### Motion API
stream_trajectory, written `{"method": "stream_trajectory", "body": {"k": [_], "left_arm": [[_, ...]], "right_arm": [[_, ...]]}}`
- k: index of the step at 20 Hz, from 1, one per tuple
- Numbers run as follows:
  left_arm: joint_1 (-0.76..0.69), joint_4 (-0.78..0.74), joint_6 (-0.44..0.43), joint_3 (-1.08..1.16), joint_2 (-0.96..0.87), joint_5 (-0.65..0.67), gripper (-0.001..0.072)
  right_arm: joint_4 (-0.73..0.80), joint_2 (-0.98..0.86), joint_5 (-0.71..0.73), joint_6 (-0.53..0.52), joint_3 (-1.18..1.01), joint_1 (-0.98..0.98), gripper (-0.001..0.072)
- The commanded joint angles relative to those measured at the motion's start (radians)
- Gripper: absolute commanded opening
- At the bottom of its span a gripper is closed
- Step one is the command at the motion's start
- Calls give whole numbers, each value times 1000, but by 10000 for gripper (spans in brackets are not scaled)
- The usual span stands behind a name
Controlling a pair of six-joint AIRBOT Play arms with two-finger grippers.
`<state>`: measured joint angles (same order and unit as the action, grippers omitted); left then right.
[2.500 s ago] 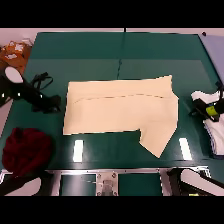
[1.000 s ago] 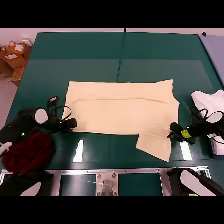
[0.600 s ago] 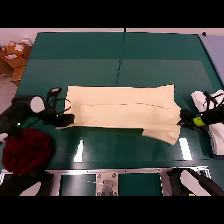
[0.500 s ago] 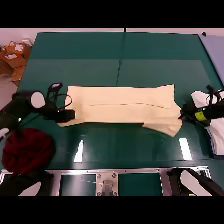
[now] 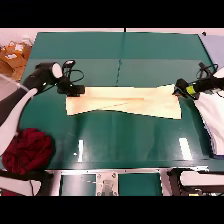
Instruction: Fold the shirts.
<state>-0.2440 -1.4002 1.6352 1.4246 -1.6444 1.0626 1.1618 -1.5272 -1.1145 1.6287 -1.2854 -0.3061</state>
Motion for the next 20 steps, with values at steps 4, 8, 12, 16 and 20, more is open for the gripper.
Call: {"method": "stream_trajectory", "body": {"k": [4, 8, 12, 16, 20], "left_arm": [[1, -19, -21, 235, -128, -99, 716], [38, -93, -12, 388, -123, 98, 715], [56, -80, -12, 459, -123, 254, 715], [56, 38, -13, 459, -124, 315, 715], [56, 152, -21, 459, -124, 318, 714]], "right_arm": [[-69, -223, -1, -114, -225, -24, 447], [-44, -224, -175, -274, -325, -142, 595], [-124, -289, -297, -425, -327, -267, 695], [-248, -412, -364, -507, -327, -299, 696], [-328, -511, -405, -515, -327, -259, 696]]}}
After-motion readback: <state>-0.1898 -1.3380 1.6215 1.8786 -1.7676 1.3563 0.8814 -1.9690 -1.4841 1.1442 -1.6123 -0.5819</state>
